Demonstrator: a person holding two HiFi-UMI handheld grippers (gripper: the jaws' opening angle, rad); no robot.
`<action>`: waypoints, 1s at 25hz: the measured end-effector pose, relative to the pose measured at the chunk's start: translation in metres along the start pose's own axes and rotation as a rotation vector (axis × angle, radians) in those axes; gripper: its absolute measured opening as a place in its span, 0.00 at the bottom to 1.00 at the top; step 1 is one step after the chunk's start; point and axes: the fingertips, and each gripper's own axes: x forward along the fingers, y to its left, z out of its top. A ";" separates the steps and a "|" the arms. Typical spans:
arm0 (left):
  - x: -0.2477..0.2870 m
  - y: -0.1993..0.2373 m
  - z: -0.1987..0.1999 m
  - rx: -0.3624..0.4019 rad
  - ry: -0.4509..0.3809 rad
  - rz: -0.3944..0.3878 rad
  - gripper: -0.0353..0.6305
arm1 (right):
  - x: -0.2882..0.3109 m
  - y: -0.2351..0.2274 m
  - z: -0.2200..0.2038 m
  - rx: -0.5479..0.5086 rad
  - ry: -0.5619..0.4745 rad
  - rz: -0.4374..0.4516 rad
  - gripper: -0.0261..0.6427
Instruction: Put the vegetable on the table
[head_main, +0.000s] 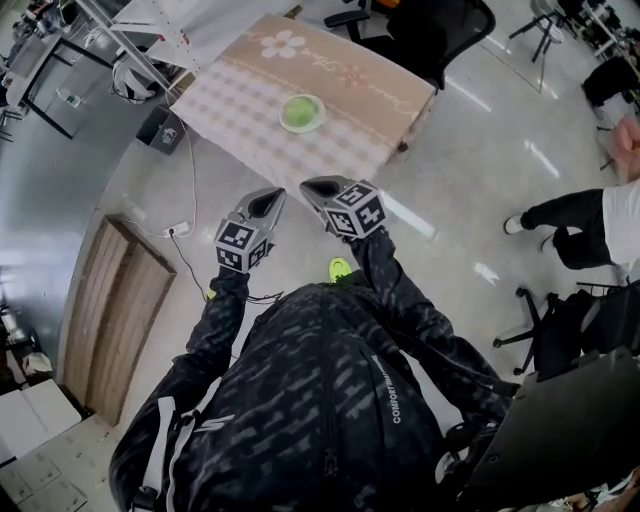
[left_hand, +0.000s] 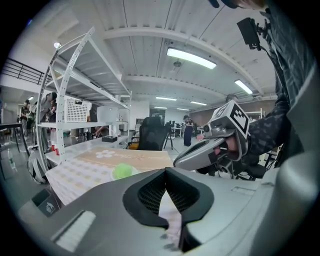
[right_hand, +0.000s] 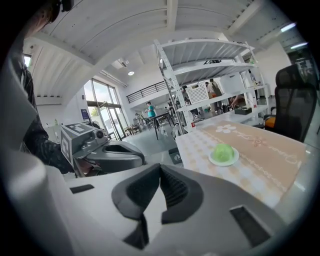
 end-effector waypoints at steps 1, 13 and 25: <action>-0.004 -0.002 0.000 0.002 -0.006 -0.004 0.05 | -0.001 0.005 0.000 -0.002 -0.004 -0.007 0.04; -0.069 -0.048 -0.011 -0.010 -0.067 -0.081 0.05 | -0.018 0.088 -0.029 0.020 -0.032 -0.057 0.04; -0.131 -0.089 -0.060 -0.054 -0.054 -0.125 0.05 | -0.018 0.160 -0.082 0.000 0.018 -0.086 0.04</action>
